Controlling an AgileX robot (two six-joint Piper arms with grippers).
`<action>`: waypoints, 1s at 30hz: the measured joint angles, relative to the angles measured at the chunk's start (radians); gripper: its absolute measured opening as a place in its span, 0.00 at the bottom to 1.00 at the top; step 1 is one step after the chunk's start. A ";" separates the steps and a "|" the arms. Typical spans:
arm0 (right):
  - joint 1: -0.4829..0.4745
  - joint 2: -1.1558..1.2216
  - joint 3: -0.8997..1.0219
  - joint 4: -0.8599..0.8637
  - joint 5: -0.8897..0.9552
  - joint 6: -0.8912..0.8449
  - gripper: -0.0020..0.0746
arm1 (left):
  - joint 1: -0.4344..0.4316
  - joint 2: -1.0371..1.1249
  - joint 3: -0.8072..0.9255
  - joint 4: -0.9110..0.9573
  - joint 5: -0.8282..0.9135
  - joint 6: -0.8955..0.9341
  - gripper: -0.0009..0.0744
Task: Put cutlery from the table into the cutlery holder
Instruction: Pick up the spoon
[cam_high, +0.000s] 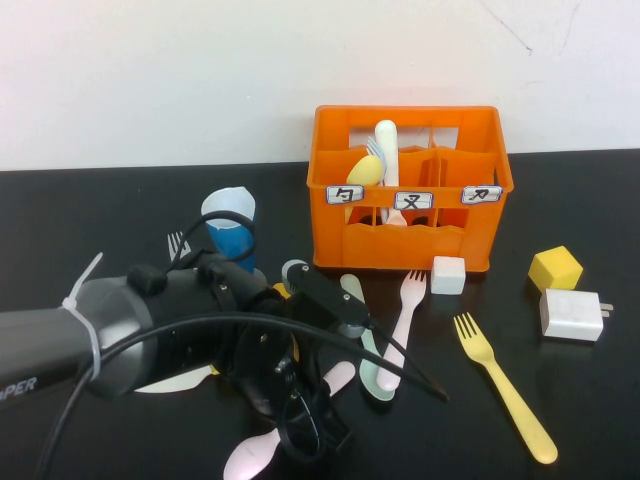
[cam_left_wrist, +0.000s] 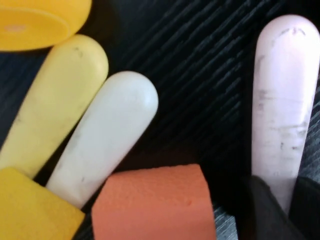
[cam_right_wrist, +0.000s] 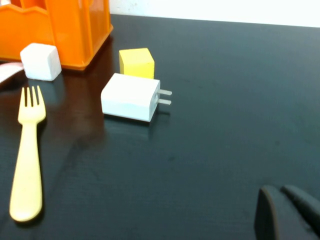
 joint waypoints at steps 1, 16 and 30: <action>0.000 0.000 0.000 0.000 0.000 0.000 0.02 | 0.000 0.000 0.000 0.002 0.000 0.000 0.14; 0.000 0.000 0.000 0.000 0.000 0.000 0.02 | -0.009 -0.410 0.318 0.002 -0.424 0.000 0.01; 0.000 0.000 0.000 0.000 0.000 0.000 0.02 | -0.009 -0.252 0.204 -0.011 -0.105 0.000 0.51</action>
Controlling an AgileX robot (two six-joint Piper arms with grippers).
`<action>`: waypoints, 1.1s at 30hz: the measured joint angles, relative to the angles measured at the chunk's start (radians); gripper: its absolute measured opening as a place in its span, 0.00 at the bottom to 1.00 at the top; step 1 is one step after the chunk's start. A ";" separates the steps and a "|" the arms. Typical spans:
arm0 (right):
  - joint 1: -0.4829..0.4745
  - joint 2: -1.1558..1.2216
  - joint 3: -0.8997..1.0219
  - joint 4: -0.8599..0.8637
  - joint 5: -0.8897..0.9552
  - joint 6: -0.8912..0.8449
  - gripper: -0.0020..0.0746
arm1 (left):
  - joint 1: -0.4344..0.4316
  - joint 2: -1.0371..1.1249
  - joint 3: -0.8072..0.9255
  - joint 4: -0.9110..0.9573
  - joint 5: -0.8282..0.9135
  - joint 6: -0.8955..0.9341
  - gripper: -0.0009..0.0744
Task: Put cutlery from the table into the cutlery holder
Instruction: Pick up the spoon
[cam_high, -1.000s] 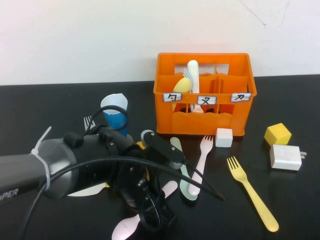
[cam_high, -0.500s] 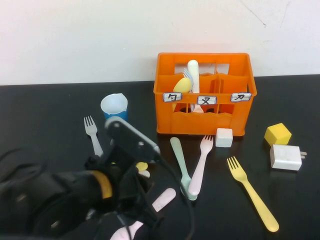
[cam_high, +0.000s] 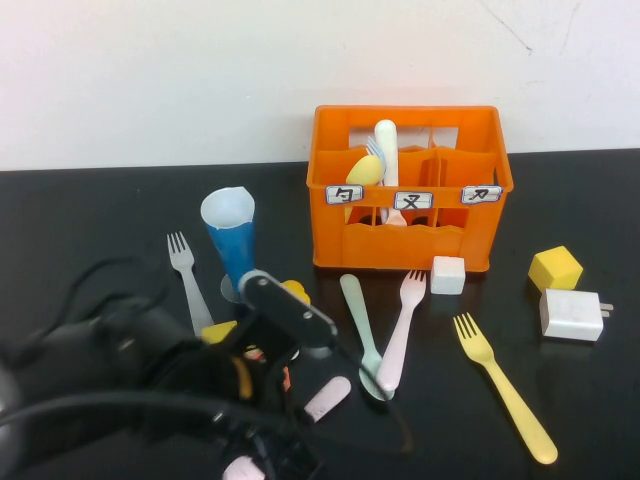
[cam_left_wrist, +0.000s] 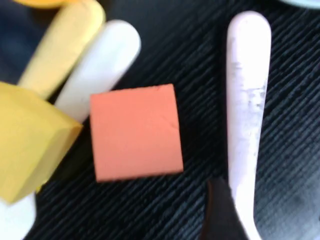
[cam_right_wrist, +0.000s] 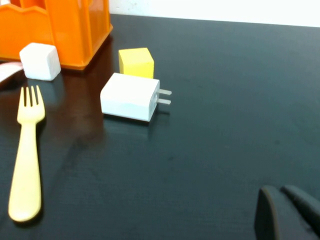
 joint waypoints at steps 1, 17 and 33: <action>0.000 0.000 0.000 0.000 0.000 0.000 0.02 | 0.000 0.021 -0.020 0.001 0.023 0.000 0.53; 0.000 0.000 0.000 0.000 0.000 0.000 0.02 | -0.009 0.299 -0.283 0.009 0.171 0.007 0.51; 0.000 0.000 0.000 0.000 0.000 0.000 0.02 | -0.011 0.297 -0.278 0.005 0.121 0.021 0.23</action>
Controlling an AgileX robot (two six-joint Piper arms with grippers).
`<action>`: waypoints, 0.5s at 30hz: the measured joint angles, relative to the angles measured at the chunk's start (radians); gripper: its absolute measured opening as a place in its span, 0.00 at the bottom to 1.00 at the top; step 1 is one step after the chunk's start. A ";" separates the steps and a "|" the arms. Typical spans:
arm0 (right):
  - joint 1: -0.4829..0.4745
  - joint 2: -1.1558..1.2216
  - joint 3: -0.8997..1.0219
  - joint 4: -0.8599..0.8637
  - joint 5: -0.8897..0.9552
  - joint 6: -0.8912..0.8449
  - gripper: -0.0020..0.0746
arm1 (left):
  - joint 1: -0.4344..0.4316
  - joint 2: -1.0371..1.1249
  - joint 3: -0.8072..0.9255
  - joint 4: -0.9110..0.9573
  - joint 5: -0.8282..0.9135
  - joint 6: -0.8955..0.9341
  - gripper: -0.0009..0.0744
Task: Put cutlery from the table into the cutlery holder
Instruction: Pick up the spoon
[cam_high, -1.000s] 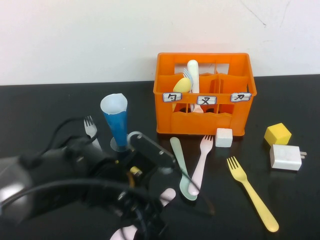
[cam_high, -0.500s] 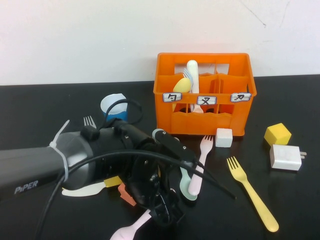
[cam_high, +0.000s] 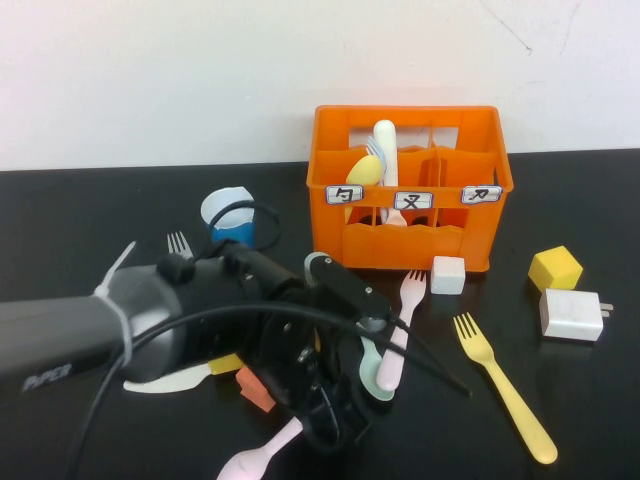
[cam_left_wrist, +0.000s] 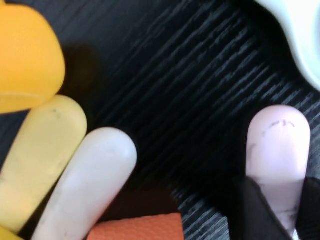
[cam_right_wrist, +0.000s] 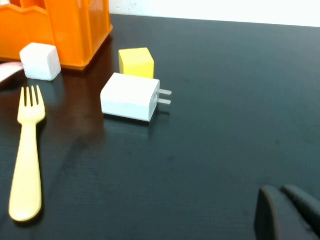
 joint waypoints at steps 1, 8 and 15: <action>0.000 0.000 0.000 0.000 0.000 0.000 0.02 | 0.000 -0.009 0.015 -0.002 -0.019 0.000 0.23; 0.000 0.000 0.000 0.000 0.000 0.000 0.02 | 0.000 -0.180 0.171 -0.022 -0.161 0.000 0.23; 0.000 0.000 0.000 0.000 0.000 0.000 0.02 | 0.000 -0.428 0.310 -0.022 -0.501 0.000 0.23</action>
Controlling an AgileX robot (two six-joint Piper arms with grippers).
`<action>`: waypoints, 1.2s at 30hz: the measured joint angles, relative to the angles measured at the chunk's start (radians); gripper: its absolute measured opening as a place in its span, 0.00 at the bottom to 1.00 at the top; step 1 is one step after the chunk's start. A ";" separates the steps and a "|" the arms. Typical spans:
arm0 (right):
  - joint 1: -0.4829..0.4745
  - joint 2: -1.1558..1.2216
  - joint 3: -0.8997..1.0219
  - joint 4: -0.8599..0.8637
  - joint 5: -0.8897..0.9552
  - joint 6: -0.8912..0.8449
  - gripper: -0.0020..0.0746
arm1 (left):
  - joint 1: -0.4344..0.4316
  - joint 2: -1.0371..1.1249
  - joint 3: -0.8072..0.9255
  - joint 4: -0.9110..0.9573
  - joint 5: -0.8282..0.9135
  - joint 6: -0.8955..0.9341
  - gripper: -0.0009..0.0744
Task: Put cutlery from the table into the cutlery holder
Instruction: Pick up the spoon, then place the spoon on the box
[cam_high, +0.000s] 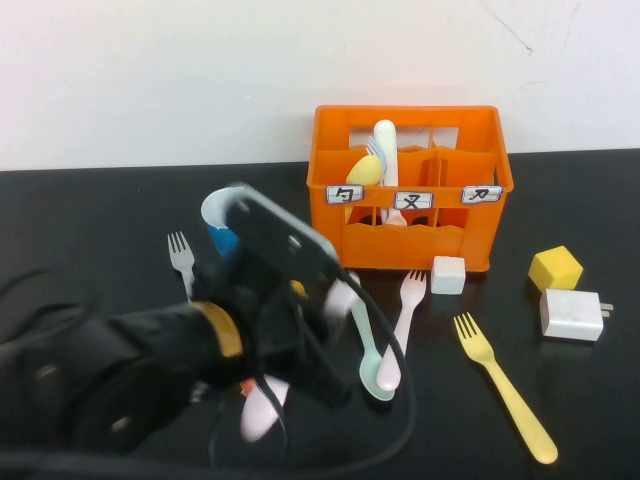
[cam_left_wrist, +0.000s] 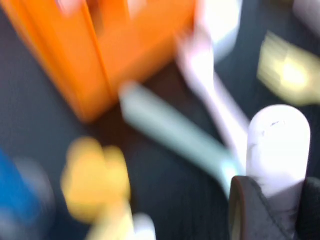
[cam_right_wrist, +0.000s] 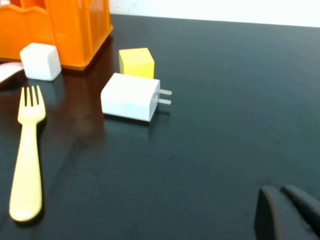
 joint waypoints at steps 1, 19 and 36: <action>0.000 0.000 0.000 0.000 0.000 0.000 0.02 | 0.000 -0.024 0.013 0.002 -0.070 0.000 0.23; 0.000 0.000 0.000 0.000 0.000 0.000 0.02 | 0.018 0.175 -0.063 -0.117 -0.960 0.201 0.23; 0.000 0.000 0.000 0.000 0.000 0.000 0.02 | 0.180 0.472 -0.336 -0.009 -1.000 -0.084 0.22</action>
